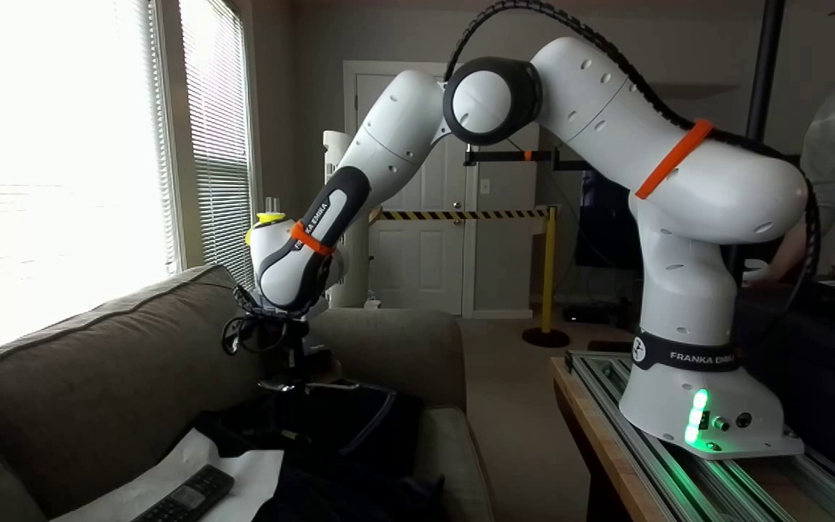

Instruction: Place the object on the silver spoon on the black bag.

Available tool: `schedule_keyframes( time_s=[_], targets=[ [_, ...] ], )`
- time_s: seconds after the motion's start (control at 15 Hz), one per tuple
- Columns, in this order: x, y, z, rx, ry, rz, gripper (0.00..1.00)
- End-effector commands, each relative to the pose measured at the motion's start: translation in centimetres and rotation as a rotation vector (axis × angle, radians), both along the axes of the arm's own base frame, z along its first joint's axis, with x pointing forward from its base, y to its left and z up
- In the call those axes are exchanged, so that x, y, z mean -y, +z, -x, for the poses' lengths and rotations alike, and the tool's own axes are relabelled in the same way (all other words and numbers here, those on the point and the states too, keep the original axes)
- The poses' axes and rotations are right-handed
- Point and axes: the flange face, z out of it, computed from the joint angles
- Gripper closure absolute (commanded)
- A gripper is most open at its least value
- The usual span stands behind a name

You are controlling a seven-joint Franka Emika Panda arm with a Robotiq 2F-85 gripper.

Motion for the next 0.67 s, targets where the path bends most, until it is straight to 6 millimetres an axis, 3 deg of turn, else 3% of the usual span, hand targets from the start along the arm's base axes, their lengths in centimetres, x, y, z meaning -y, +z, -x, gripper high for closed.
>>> schedule_keyframes(
  time_s=[0.0, 0.6],
  targets=[
    [-0.4, -0.2, -1.0, 0.044, 0.047, 0.051, 0.98],
    [-0.7, -1.0, -2.1, 0.084, 0.083, 0.048, 0.98]
  ],
)
